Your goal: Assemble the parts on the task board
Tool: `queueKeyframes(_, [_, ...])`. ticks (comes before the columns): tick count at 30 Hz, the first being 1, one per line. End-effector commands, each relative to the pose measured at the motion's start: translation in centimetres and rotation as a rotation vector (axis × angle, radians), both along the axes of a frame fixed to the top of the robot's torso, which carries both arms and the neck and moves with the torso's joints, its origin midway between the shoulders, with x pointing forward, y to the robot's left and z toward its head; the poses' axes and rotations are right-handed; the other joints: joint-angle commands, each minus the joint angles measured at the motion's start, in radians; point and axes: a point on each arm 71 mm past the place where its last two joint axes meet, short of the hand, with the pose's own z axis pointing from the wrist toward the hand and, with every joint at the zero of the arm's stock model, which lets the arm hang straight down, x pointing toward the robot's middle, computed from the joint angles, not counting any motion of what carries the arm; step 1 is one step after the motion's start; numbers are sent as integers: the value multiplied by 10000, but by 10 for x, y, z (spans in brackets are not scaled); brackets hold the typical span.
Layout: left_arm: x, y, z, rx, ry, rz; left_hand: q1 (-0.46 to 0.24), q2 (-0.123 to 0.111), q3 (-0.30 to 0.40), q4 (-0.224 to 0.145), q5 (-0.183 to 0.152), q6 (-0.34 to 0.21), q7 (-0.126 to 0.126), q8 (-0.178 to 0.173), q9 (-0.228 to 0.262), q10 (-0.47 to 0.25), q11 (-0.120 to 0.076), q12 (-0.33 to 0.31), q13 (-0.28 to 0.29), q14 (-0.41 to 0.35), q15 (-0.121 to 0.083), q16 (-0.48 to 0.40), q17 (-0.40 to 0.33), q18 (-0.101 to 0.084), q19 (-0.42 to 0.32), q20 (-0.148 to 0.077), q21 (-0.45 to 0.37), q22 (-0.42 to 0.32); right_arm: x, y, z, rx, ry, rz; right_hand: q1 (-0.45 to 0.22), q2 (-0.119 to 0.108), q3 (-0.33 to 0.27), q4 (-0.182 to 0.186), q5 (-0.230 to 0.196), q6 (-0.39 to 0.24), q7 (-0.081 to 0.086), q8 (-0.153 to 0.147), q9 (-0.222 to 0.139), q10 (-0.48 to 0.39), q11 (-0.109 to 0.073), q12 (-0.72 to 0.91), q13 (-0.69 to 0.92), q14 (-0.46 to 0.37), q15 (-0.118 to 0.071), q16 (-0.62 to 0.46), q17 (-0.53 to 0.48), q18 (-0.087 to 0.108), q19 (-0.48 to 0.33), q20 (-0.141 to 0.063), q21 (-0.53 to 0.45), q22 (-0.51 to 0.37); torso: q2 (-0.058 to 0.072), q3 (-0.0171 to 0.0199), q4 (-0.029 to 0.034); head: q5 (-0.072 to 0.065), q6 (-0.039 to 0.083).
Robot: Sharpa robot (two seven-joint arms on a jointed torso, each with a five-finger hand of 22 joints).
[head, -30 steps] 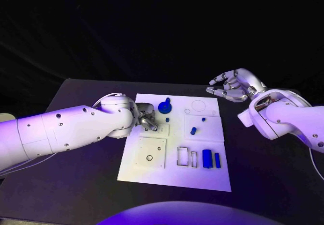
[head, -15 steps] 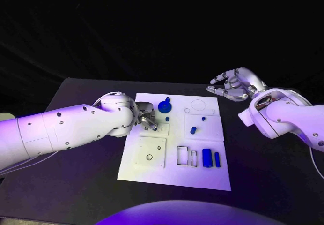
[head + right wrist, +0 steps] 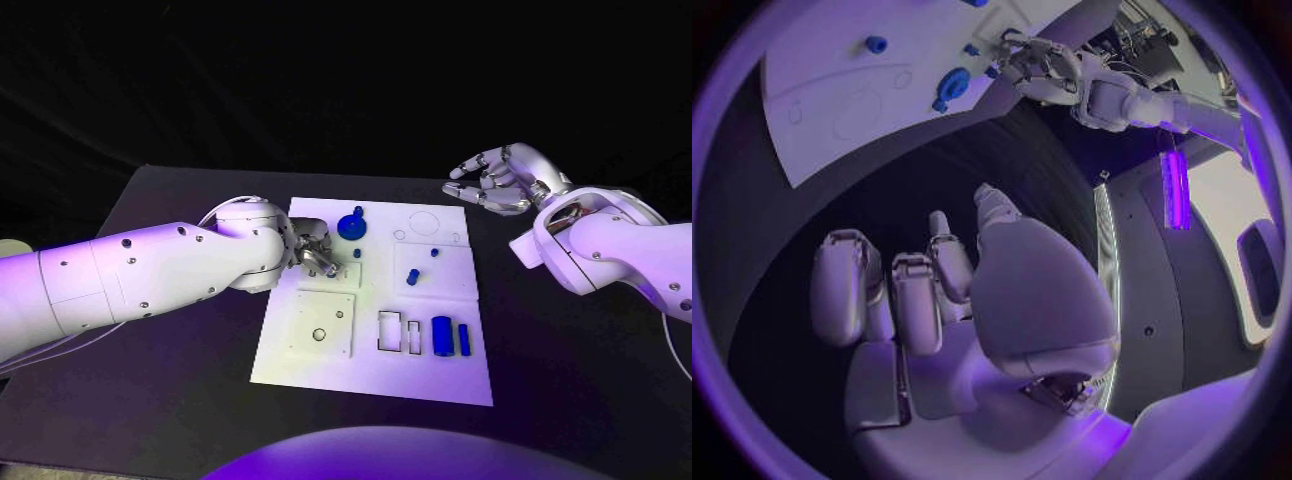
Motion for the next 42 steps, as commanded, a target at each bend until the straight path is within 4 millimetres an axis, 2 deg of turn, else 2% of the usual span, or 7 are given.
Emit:
queueKeyframes(1, [-3,-3,-4,27,332,-180,-85,18,-125,34,-32,11,58,-58,5,39,-12,40,21,839,-84,26,1891,-191,92,-9,-34,20,0,1,0,-74,-15,50,-126,-14,17,37,45,-77,-8,43,-14,-62,-35,-19,-6,749,-46,-54,1324,127,-35,-24,-47,951,-4,-2,2,-4,-8])
queueKeyframes(11, [-2,-1,-4,27,310,-122,-78,38,-364,213,-35,31,62,-98,-2,35,-9,34,24,839,-81,26,1894,-191,95,-7,-38,22,0,1,0,-72,-24,42,-197,-17,-1,41,53,-84,-9,54,-17,-71,-34,-27,-19,747,-46,-58,1315,134,-48,-24,-75,936,-1,1,-1,-5,12])
queueKeyframes(14, [-2,0,-4,29,307,-103,-240,70,-775,423,-40,74,82,-144,-9,31,8,27,27,839,-70,25,1894,-192,97,1,-44,23,0,0,0,-75,-19,38,-294,-11,-24,42,54,-93,-9,68,-21,-75,-33,-31,-27,746,-45,-61,1310,134,-47,-24,-80,937,0,-4,1,-2,21])
queueKeyframes(23, [-1,4,-2,-14,266,-33,-479,88,-1405,442,-21,93,82,-215,-15,16,14,10,25,839,-62,23,1894,-188,92,9,-57,12,1,-1,0,-88,-24,-59,-383,-47,-66,33,45,-134,-4,71,-32,-151,-30,-111,-125,705,-44,-132,1145,163,-114,-24,-204,863,1,-5,-9,-12,36])
queueKeyframes(36, [0,10,6,-187,143,102,-517,84,-1587,438,-15,102,74,-225,-10,5,10,-1,12,839,-65,23,1894,-180,73,9,-72,-24,1,-2,0,-86,-45,-126,-465,-93,-114,35,30,-197,7,67,-47,-212,-20,-175,-200,674,-39,-186,1035,186,-170,-21,-312,802,-6,2,3,-8,63])
queueKeyframes(42, [3,13,22,-834,107,399,-495,112,-1659,433,1,57,82,-257,-15,-39,12,-38,-49,837,-65,21,1890,-173,52,7,-89,-62,2,-2,-1,-83,-65,-159,-480,-96,-121,37,27,-205,9,67,-49,-218,-19,-181,-207,673,-38,-188,1033,186,-169,-20,-312,803,-32,2,-1,3,195])
